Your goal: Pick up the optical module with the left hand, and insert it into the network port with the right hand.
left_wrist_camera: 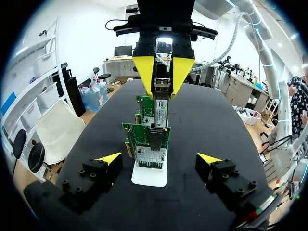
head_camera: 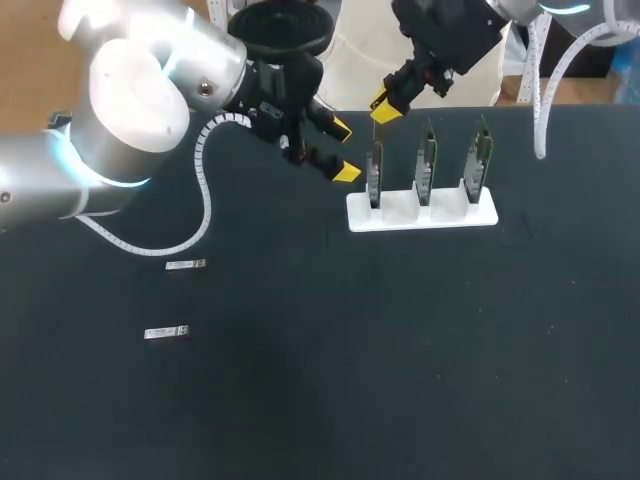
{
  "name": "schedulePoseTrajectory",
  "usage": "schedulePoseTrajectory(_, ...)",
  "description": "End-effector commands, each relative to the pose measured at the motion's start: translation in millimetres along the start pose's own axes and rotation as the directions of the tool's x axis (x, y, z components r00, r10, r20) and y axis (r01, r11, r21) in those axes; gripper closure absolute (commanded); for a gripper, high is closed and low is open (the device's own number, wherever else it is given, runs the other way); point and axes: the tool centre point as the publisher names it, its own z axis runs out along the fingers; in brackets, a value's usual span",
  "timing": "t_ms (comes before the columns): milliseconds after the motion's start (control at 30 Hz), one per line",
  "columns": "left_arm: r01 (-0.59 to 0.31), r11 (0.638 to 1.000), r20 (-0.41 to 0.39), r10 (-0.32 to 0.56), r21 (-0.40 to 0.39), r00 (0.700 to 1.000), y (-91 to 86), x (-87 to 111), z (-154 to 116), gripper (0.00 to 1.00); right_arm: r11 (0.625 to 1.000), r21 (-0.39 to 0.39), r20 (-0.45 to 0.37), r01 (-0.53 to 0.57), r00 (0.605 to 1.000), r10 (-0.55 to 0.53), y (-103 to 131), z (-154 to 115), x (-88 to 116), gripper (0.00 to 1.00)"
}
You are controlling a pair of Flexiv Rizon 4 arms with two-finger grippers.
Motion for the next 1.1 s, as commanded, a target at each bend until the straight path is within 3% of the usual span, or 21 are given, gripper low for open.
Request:
schedulePoseTrajectory(33, 0.001, 1.000, -0.003, -0.001, -0.001, 1.000, 0.0, -0.6, 0.3, 0.00, 1.000, 0.008, -0.004, 0.000, 1.000, 0.000, 1.2, 1.5, 1.5, 1.00)
schedulePoseTrajectory(1100, 0.001, 1.000, -0.003, -0.001, -0.001, 1.000, 0.0, -0.6, 0.3, 0.00, 1.000, 0.002, 0.006, 0.000, 1.000, 0.000, -5.7, 2.8, 0.1, 1.00)
